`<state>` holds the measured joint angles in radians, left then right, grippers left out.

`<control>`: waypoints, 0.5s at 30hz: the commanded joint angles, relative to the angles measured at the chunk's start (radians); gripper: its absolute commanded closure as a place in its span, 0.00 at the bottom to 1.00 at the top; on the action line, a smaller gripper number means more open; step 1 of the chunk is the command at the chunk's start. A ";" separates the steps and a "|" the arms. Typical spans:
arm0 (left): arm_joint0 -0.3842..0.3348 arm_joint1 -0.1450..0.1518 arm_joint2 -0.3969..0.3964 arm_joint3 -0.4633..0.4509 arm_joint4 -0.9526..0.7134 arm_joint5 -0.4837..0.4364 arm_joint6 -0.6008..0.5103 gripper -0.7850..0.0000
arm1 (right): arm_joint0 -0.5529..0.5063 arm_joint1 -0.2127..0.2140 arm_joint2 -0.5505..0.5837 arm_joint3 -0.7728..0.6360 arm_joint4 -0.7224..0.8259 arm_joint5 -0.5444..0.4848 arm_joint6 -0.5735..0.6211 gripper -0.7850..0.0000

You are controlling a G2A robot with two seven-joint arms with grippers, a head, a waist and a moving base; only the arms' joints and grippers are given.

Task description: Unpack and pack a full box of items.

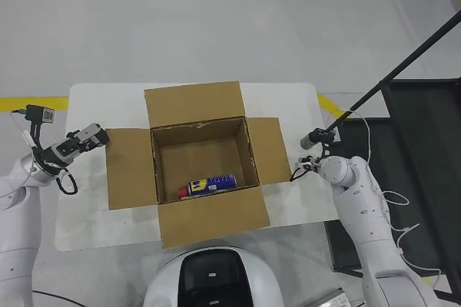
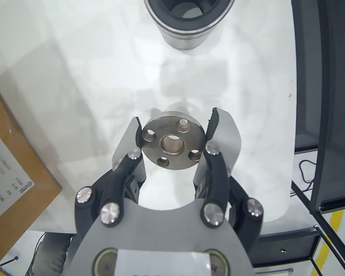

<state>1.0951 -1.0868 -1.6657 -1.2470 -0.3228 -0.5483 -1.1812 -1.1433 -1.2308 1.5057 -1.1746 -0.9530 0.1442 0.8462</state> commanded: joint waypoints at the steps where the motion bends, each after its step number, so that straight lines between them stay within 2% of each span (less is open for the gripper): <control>1: 0.000 0.000 0.000 0.000 0.000 0.000 0.000 0.00 | 0.014 -0.002 -0.009 0.026 0.000 0.009 -0.009 1.00; 9: 0.000 0.000 0.000 0.000 0.000 0.000 0.000 0.00 | 0.067 -0.011 -0.050 0.143 0.015 0.016 -0.063 1.00; 11: 0.000 0.000 0.000 0.000 0.000 0.000 0.000 0.00 | 0.076 -0.014 -0.057 0.161 0.019 0.022 -0.078 0.55; 12: 0.000 0.000 0.000 0.000 0.000 0.000 0.000 0.00 | 0.081 -0.014 -0.057 0.169 0.023 0.024 -0.085 0.00; 15: 0.000 0.000 0.000 0.000 0.000 0.000 0.000 0.00 | 0.088 -0.013 -0.052 0.177 0.032 0.028 -0.103 0.00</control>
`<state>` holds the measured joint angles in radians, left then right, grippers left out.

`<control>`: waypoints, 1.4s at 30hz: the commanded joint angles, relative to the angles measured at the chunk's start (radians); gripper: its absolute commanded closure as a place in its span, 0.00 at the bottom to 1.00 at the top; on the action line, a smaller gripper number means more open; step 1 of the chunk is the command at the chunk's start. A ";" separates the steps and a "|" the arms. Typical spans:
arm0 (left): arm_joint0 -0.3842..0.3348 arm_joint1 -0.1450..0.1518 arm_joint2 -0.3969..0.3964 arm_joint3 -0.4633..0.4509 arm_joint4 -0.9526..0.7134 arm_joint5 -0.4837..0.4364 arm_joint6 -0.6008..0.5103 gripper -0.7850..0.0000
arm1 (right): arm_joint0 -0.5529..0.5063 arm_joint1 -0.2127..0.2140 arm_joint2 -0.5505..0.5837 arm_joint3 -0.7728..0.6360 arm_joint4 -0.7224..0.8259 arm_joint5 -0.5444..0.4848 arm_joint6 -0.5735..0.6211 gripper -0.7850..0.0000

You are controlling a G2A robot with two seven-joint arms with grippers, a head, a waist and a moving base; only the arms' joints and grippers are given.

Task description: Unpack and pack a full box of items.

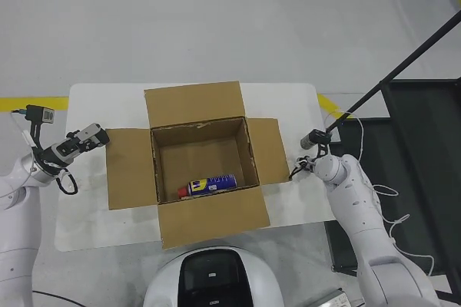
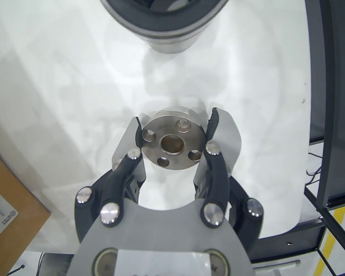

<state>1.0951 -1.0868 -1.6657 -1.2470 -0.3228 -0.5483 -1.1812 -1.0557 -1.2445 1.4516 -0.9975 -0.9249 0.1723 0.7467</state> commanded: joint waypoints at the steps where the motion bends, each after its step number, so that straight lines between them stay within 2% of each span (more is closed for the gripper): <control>1: 0.000 0.000 0.000 0.000 0.000 0.000 0.000 0.00 | -0.001 0.002 0.007 -0.003 0.006 0.001 -0.008 0.00; 7: 0.000 0.000 0.000 0.000 0.000 0.000 0.000 0.00 | -0.047 0.014 0.047 -0.090 0.006 0.009 -0.006 0.00; 12: 0.000 0.000 0.000 0.000 0.000 0.000 0.000 0.00 | -0.167 0.031 0.119 -0.329 0.023 0.013 0.038 0.00; 17: 0.000 0.000 0.000 0.000 0.000 0.000 0.000 0.00 | -0.311 0.046 0.196 -0.612 0.108 -0.120 0.092 0.00; 21: 0.000 0.000 0.000 0.000 0.000 0.000 0.000 0.00 | -0.341 0.050 0.196 -0.733 0.112 -0.175 0.092 0.00; 27: 0.000 0.000 0.000 0.000 0.000 0.000 0.000 0.00 | -0.269 0.049 0.061 -0.823 0.143 -0.322 0.150 0.00; 32: 0.000 0.000 0.000 0.000 0.000 0.000 0.000 0.00 | -0.136 0.038 -0.103 -0.774 0.127 -0.401 0.193 0.00; 38: 0.000 0.000 0.000 0.000 0.000 0.000 0.000 0.00 | 0.007 0.023 -0.253 -0.656 0.190 -0.516 0.269 0.00; 42: 0.000 0.000 0.000 0.000 0.000 0.000 0.000 0.00 | 0.007 0.023 -0.253 -0.656 0.190 -0.516 0.269 0.00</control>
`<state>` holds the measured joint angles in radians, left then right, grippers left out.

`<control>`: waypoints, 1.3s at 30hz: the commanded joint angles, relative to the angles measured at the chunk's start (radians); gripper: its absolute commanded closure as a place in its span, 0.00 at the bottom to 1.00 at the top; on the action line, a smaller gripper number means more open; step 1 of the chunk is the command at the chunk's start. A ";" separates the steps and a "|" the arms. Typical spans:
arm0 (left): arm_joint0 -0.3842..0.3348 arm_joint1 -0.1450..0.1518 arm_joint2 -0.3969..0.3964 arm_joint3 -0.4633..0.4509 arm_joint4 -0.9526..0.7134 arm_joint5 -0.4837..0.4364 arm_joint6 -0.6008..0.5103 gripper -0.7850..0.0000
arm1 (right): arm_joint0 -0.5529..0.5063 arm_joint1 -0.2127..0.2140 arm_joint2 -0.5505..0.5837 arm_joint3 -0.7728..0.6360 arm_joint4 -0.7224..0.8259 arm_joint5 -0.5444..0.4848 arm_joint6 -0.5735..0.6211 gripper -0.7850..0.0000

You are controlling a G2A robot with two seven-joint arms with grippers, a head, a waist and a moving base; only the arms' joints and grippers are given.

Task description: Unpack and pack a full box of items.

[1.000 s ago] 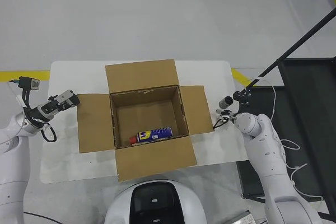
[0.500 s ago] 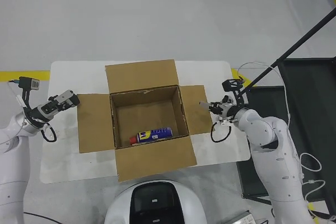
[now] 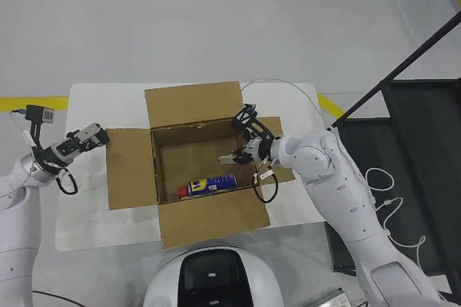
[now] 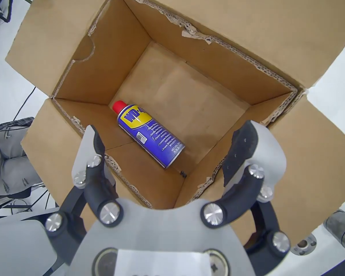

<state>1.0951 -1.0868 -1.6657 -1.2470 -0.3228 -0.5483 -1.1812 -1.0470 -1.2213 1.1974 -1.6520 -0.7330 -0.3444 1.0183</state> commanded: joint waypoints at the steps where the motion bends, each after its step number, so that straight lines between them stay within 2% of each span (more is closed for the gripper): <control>1: 0.000 0.000 0.000 0.000 0.000 0.000 0.000 0.00 | -0.001 0.000 0.001 -0.002 -0.002 0.001 -0.003 0.00; 7: 0.000 0.000 0.000 0.000 0.000 0.000 0.000 0.00 | -0.001 0.000 0.001 -0.002 -0.002 0.001 -0.003 0.00; 10: 0.000 0.000 0.000 0.000 0.000 0.000 0.000 0.00 | 0.004 0.002 -0.018 0.005 -0.055 -0.026 -0.013 0.00; 18: 0.000 0.000 0.000 0.000 0.000 0.000 0.000 0.00 | 0.191 -0.017 -0.198 0.157 -0.169 -0.294 -0.004 0.00; 24: 0.000 0.000 0.000 0.000 0.000 0.000 0.000 0.00 | 0.358 -0.061 -0.365 0.367 -0.087 -0.440 0.018 0.00; 31: 0.000 0.000 0.000 0.000 0.000 0.000 0.000 0.00 | 0.495 -0.124 -0.544 0.575 -0.019 -0.455 0.002 0.00; 39: 0.000 0.000 0.000 0.000 0.000 0.000 0.000 0.00 | 0.561 -0.202 -0.670 0.742 -0.018 -0.450 -0.047 0.00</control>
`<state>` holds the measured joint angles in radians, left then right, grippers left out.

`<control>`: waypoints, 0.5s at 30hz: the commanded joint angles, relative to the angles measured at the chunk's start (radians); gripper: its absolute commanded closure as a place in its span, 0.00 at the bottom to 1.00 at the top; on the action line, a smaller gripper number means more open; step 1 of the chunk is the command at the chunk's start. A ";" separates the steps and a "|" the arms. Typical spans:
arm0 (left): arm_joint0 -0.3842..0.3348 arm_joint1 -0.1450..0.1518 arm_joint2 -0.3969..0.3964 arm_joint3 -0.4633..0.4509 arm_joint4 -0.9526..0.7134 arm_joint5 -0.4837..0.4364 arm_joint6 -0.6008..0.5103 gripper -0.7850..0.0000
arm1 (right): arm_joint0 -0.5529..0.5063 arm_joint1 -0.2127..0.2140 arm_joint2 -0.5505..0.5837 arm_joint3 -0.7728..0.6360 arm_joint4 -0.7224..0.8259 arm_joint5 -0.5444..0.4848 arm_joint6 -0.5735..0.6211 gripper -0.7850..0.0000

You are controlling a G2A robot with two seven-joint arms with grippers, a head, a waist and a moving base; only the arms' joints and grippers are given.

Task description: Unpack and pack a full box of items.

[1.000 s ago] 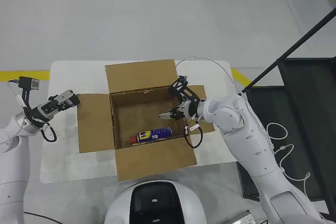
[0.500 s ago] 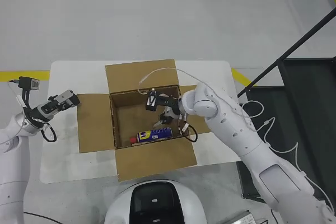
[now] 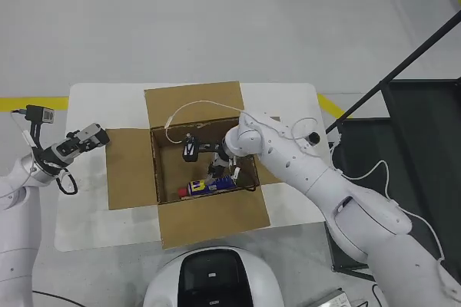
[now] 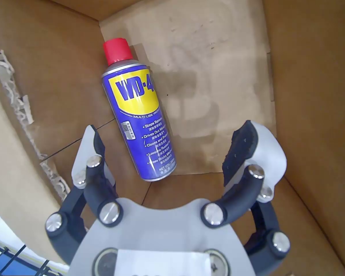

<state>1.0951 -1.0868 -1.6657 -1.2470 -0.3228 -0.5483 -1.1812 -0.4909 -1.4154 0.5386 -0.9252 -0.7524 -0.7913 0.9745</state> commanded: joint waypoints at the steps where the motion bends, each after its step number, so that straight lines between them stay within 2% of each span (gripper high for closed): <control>1: 0.000 0.000 0.000 0.000 0.000 0.000 0.000 0.00 | 0.010 -0.017 -0.023 0.031 0.005 -0.004 -0.007 0.00; 15: 0.000 0.000 0.000 0.000 0.000 0.000 0.000 0.00 | 0.048 -0.136 -0.162 0.205 -0.049 0.035 -0.040 0.00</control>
<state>1.0951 -1.0868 -1.6657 -1.2470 -0.3228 -0.5483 -1.1812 -0.4454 -1.5450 0.3821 -0.7316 -0.7988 -0.7571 0.9367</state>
